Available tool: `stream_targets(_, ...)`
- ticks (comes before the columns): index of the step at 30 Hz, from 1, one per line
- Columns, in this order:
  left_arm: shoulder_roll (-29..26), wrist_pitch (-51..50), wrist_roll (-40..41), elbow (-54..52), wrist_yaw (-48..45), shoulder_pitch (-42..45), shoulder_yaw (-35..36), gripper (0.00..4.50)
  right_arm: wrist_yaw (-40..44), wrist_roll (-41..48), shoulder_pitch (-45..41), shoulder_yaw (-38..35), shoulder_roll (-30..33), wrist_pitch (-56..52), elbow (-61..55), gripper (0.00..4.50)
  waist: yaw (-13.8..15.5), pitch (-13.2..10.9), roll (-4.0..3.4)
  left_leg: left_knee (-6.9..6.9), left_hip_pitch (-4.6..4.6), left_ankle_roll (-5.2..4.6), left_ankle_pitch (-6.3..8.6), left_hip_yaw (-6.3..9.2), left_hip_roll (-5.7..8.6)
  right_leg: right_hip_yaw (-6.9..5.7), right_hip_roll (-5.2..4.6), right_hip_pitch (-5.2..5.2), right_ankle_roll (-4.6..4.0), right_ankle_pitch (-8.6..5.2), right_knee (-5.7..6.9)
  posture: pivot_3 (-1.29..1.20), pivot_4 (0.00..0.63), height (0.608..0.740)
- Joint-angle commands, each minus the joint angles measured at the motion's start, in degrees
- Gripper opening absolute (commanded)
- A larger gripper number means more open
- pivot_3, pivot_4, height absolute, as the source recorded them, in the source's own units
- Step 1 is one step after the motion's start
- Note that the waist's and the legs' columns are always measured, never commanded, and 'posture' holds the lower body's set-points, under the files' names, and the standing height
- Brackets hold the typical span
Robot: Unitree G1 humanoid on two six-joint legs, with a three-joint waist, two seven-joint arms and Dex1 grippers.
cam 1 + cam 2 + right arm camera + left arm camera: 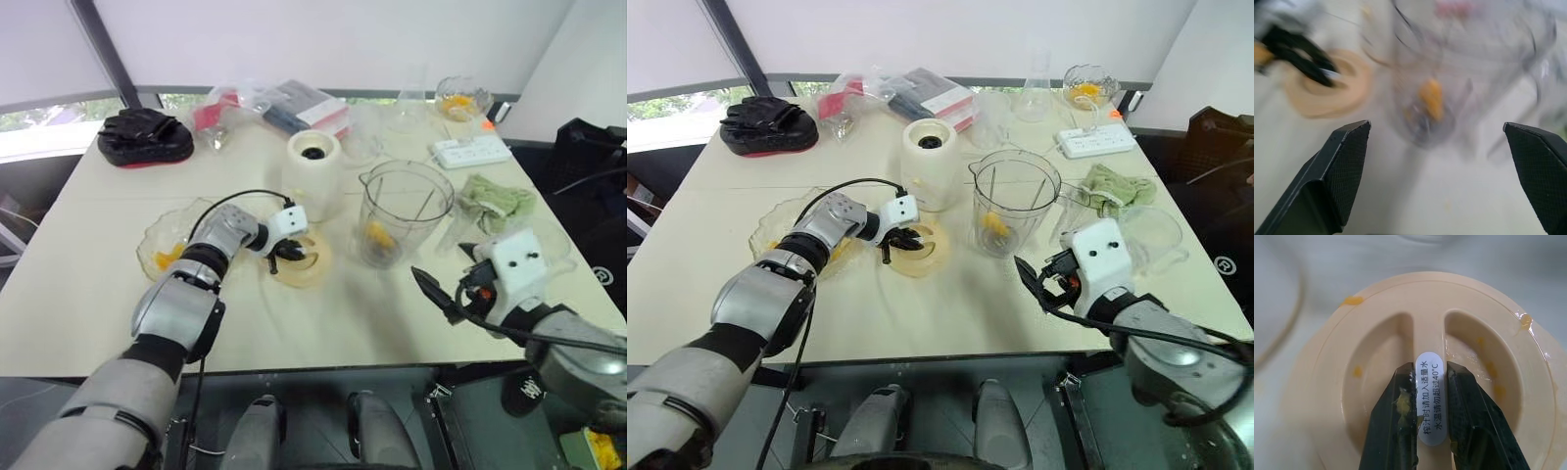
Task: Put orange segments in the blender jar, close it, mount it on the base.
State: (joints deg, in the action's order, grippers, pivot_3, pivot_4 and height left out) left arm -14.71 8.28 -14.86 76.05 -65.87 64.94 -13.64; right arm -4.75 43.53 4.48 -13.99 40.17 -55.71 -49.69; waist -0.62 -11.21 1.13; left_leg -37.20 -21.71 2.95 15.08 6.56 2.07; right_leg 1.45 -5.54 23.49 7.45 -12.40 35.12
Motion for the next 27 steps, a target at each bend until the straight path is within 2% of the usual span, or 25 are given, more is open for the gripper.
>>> stream_targets(1,-1.00,1.42,3.85,-2.71,-5.78,3.59,3.42,0.27,-3.26,-6.25,-2.13,2.68,-4.14,2.03,3.22,4.50,0.01,0.00,0.01,0.00,-0.09,0.00,0.00,0.01,0.00,0.00,0.00,0.09,0.00,0.01,0.01,0.00,0.150,0.740)
stream_targets(5,-1.73,1.91,6.52,-5.35,-11.73,4.21,5.28,0.27,-6.61,-13.42,-5.03,6.09,-9.92,4.16,7.48,4.50,-0.03,0.01,-0.01,-0.04,-0.69,0.00,-0.01,0.03,0.03,0.00,0.01,0.71,0.01,0.02,0.12,0.00,0.150,0.740)
stream_targets(8,-2.51,2.51,7.77,-7.58,-14.11,3.98,5.71,0.27,-8.77,-18.27,-7.55,6.57,-14.63,7.40,11.35,4.50,-0.16,0.01,-0.03,0.02,-0.70,0.00,-0.01,0.02,0.04,0.01,0.01,0.79,0.01,0.02,0.17,0.00,0.150,0.740)
stream_targets(14,-3.76,3.17,8.64,-9.39,-13.10,3.09,5.81,0.27,-8.43,-27.49,-9.28,9.02,-17.60,13.11,16.62,4.50,-0.27,0.00,-0.04,0.02,-0.68,-0.01,-0.01,0.02,0.04,0.00,0.01,0.81,0.01,0.02,0.23,0.00,0.150,0.740)
stream_targets(27,-5.18,1.12,11.69,-17.64,-15.20,0.19,6.29,0.27,-8.88,-35.59,-15.14,6.68,-25.24,19.23,25.24,4.50,-0.55,0.00,-0.06,0.01,-0.65,-0.01,-0.02,0.04,0.03,0.01,0.02,0.83,0.01,0.02,0.36,0.00,0.150,0.740)
